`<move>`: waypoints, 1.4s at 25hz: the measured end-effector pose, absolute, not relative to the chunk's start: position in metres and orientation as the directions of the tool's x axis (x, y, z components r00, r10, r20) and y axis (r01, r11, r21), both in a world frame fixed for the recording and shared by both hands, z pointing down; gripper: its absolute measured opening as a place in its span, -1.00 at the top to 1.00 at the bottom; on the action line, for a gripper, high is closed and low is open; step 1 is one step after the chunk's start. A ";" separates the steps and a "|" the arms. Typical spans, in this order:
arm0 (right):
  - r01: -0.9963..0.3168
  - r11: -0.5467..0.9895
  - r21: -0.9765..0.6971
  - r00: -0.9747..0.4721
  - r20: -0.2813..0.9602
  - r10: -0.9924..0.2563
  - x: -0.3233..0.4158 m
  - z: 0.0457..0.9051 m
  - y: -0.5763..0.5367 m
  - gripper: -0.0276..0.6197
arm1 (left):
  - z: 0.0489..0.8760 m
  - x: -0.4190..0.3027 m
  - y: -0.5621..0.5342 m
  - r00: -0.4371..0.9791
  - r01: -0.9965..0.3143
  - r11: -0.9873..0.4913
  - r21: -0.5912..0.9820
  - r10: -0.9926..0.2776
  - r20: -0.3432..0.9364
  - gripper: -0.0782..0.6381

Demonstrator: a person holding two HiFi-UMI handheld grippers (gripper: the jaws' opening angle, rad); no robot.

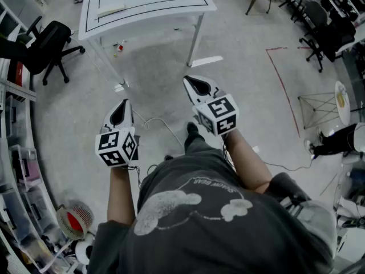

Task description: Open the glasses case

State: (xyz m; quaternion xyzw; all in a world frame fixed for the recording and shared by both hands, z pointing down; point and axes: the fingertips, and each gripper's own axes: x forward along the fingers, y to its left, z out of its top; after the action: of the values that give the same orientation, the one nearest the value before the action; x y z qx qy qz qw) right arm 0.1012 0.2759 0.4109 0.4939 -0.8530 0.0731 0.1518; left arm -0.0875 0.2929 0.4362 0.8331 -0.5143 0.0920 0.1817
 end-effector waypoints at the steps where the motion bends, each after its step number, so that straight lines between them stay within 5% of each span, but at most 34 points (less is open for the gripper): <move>1: -0.861 0.507 0.026 -0.471 0.333 -0.817 0.099 0.412 0.278 0.92 | 0.437 -0.090 0.297 0.452 -0.891 -0.401 0.212 -0.823 0.343 0.78; 19: -0.872 0.481 -0.095 -0.481 0.353 -0.802 0.107 0.445 0.281 0.91 | 0.467 -0.108 0.310 0.411 -0.906 -0.320 0.279 -0.824 0.391 0.78; 35: -0.830 0.539 -0.140 -0.555 0.293 -0.778 0.140 0.436 0.083 0.91 | 0.442 -0.085 0.147 0.314 -0.946 -0.248 0.209 -0.862 0.398 0.78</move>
State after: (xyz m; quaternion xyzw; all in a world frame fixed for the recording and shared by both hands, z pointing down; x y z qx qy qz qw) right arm 0.1402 0.0826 0.4364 0.4613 -0.8718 0.1323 0.0979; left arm -0.0847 0.1467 0.4418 0.7833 -0.5771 0.1011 0.2077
